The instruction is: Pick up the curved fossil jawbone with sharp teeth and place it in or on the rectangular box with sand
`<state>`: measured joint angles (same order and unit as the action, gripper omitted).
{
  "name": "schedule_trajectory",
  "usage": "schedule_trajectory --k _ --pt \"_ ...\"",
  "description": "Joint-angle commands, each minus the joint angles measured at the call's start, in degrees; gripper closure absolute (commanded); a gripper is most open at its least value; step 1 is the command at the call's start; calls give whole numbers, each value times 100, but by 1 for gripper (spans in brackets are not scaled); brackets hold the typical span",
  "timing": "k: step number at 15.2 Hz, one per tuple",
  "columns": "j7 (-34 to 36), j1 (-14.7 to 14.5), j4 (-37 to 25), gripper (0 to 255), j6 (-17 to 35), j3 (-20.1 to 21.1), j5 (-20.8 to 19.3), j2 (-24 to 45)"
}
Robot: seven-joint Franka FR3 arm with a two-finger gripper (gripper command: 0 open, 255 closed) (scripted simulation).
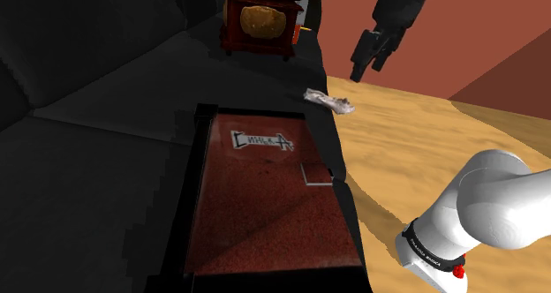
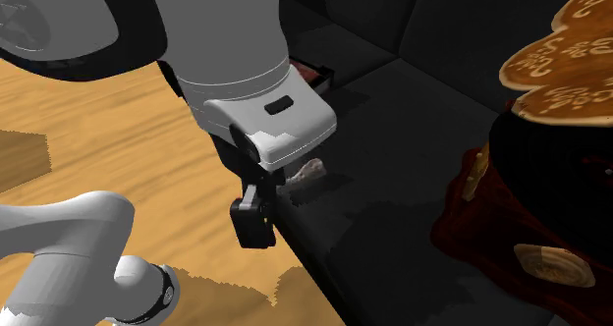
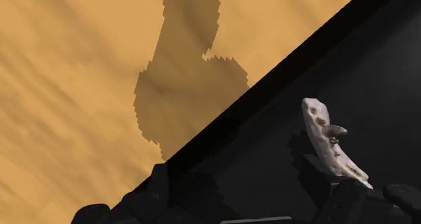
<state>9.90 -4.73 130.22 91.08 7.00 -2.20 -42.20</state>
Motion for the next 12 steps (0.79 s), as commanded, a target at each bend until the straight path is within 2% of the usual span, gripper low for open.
schedule_trajectory --k 1,6,12 --pt "81 -124 -112 0 32 303 -40 109" --pt "314 -379 -387 0 66 1022 -151 388" --pt "307 -390 136 0 510 982 -157 306"
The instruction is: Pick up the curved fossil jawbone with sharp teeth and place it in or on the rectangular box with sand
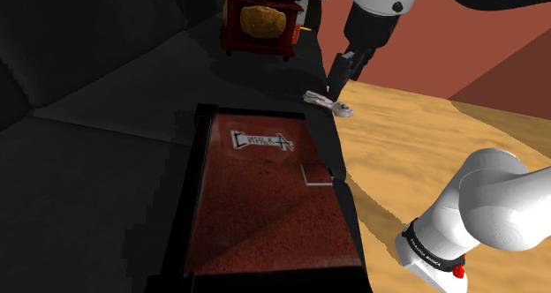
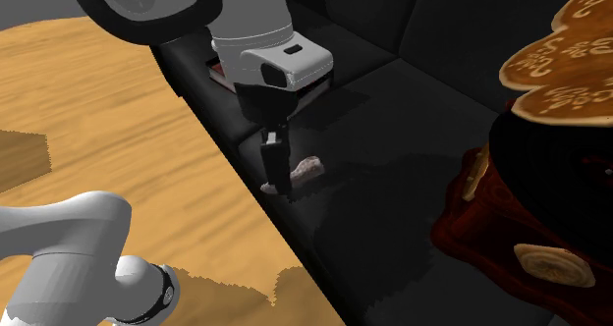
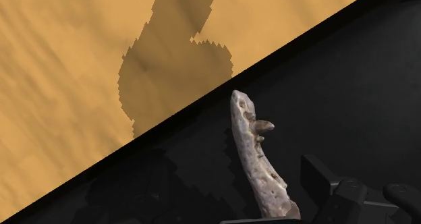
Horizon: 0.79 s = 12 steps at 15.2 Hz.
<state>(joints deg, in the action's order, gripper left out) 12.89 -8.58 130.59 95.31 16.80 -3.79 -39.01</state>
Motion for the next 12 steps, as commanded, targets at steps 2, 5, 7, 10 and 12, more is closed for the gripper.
schedule_trajectory --k 2,5,7,10,12 --pt "7 -6 231 0 205 -8 -1 -28" --pt "7 -6 231 0 205 -8 -1 -28" --pt "7 -6 231 0 205 -8 -1 -28" --pt "7 -6 231 255 205 -8 -1 -28" --pt "7 -6 231 255 205 -8 -1 -28"
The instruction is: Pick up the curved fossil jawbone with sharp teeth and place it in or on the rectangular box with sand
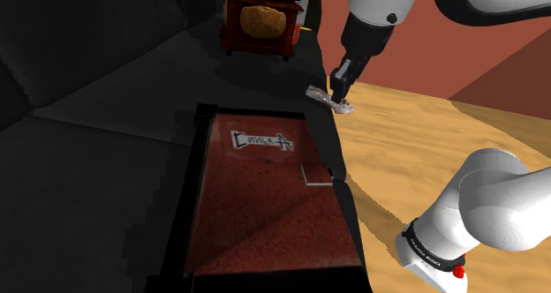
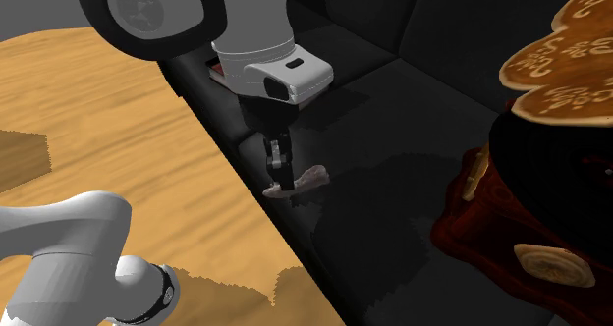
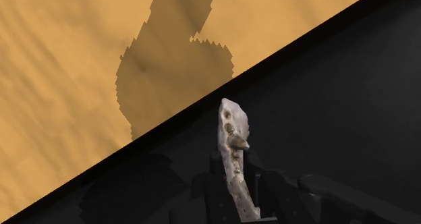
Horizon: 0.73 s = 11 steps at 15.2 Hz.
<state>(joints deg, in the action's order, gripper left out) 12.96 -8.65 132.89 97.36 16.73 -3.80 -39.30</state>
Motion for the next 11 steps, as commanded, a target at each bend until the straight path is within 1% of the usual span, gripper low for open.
schedule_trajectory --k 1,7,11 --pt "0 0 1 255 0 0 0 1" --pt "1 -1 1 255 0 -1 -1 1" --pt "-49 24 -343 255 -284 -22 -23 56"
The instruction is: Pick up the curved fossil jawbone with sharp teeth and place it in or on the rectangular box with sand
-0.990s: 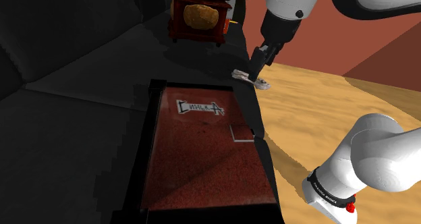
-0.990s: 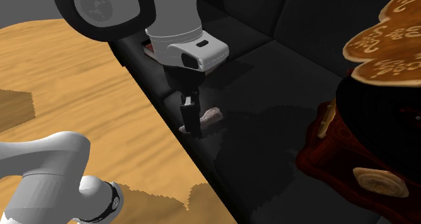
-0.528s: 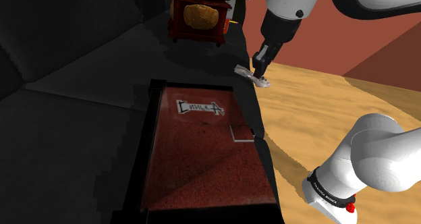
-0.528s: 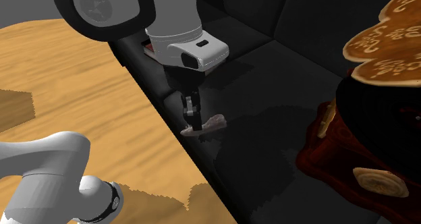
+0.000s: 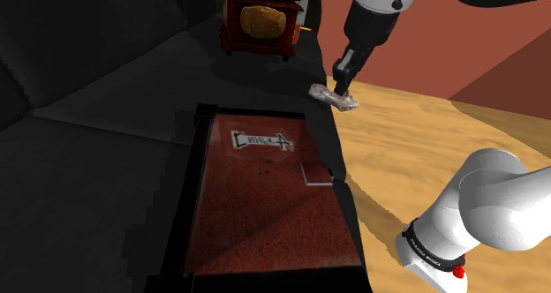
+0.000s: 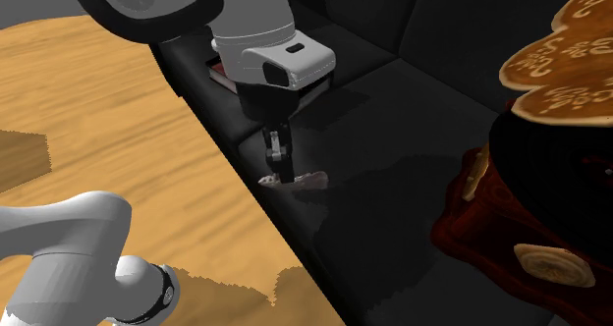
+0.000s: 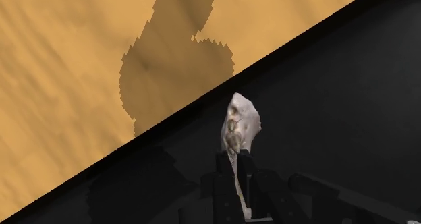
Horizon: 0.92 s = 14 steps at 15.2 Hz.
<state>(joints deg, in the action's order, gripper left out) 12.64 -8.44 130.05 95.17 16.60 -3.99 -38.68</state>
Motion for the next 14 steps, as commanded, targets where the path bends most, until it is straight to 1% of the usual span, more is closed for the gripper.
schedule_trajectory --k 1,14 --pt "-29 9 -148 255 -136 -15 -9 10" --pt "-174 107 -1392 255 -1051 -43 -96 328"
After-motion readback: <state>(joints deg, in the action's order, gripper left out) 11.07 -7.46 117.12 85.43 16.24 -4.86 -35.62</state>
